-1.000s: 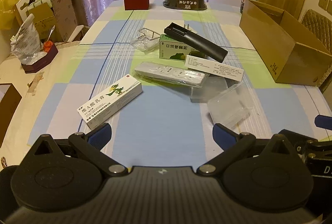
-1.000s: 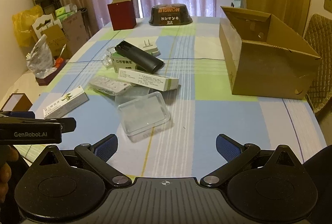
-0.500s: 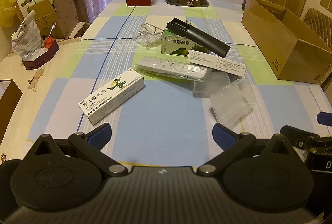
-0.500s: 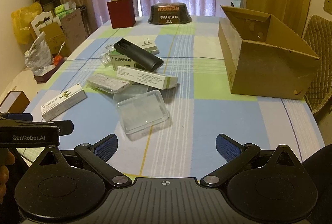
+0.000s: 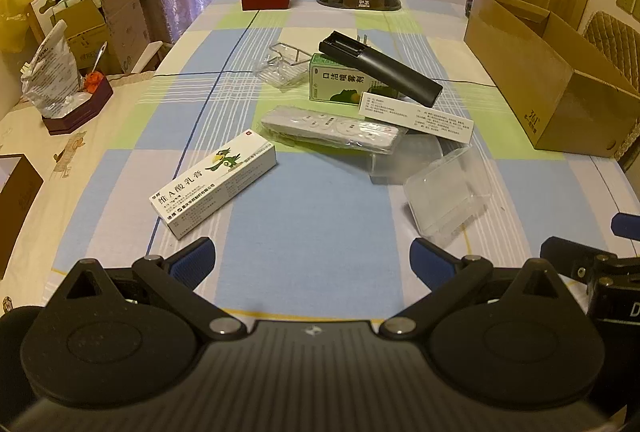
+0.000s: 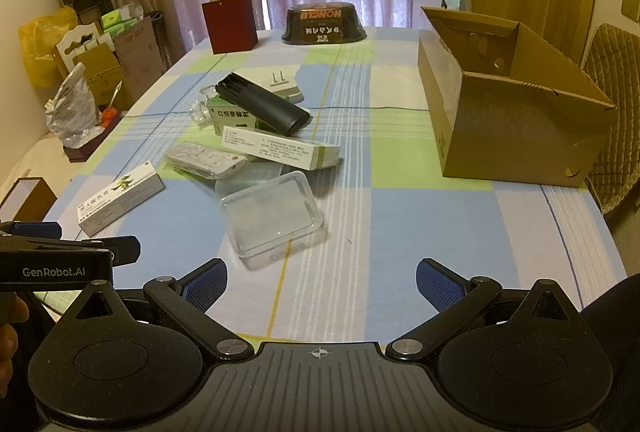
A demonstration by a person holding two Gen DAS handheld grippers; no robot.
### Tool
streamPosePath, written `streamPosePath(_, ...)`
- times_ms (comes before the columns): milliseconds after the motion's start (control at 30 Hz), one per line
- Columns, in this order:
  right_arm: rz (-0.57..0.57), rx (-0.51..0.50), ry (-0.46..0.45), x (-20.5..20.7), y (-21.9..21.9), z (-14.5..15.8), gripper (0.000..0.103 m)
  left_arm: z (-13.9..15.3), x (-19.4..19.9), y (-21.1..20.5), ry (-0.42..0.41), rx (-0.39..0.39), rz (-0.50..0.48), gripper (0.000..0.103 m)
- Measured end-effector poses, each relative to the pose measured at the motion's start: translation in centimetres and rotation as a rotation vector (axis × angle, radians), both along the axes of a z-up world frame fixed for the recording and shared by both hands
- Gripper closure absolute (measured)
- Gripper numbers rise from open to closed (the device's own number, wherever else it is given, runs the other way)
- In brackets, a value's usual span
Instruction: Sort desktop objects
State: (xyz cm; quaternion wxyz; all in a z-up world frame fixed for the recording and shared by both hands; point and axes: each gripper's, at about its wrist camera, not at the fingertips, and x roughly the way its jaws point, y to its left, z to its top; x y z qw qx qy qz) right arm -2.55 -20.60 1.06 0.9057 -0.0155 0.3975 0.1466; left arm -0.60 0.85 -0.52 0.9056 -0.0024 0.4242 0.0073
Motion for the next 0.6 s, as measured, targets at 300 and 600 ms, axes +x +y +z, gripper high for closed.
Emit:
streamPosePath(300,-0.005,0.004,0.003,0.04,-0.09,0.05,0.000,-0.01,0.00,-0.05,0.004,0.002,0.001,0.001)
streamPosePath(600,-0.007,0.008,0.004,0.06,-0.20,-0.01,0.000,-0.02,-0.05,0.03,0.006,0.001,0.003,0.001)
